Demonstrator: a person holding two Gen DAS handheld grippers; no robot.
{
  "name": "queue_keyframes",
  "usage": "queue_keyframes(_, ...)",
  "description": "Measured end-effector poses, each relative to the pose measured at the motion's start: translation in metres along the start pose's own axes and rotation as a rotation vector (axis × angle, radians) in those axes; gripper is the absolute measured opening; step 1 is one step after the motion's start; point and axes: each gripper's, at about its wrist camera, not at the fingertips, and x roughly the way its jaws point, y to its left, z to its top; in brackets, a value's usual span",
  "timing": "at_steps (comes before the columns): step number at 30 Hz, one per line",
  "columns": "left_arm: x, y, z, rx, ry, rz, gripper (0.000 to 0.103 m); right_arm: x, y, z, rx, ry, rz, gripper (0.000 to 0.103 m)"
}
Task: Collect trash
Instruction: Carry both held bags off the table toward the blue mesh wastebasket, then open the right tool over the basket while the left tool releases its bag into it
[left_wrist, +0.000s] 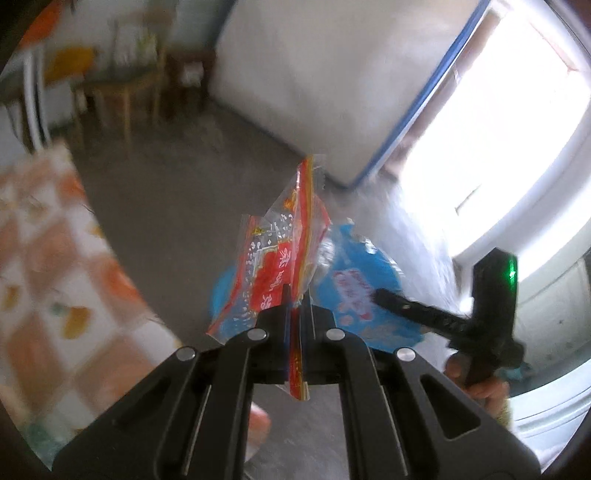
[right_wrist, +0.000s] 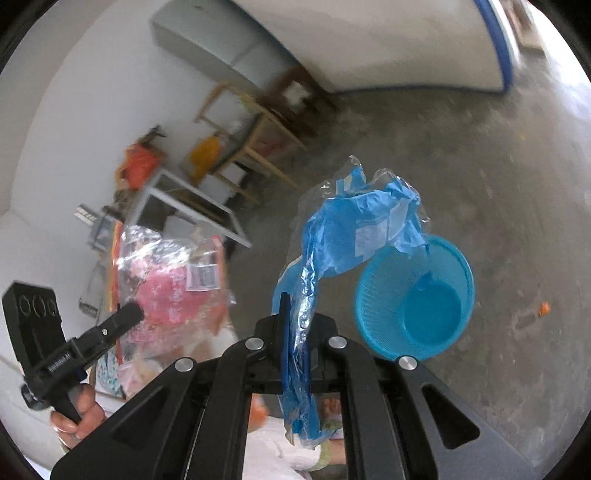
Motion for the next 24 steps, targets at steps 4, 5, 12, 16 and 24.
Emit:
queue_keyframes(4,0.079,0.012,0.009,-0.098,0.200,-0.061,0.003,0.051,-0.045,-0.002,0.089,0.076,-0.055,0.006)
queue_keyframes(5,0.099,0.016,0.010,-0.132,0.244,-0.070,0.003,0.061,-0.054,-0.001,0.102,0.089,-0.063,0.006)
queue_keyframes(12,0.209,0.040,0.006,-0.239,0.433,0.024,0.003,0.134,-0.108,0.002,0.153,0.160,-0.157,0.006)
queue_keyframes(16,0.251,0.052,0.004,-0.260,0.487,0.101,0.011,0.178,-0.126,0.015,0.169,0.208,-0.166,0.007)
queue_keyframes(24,0.258,0.067,0.005,-0.317,0.453,0.123,0.043,0.235,-0.149,0.019,0.097,0.287,-0.257,0.025)
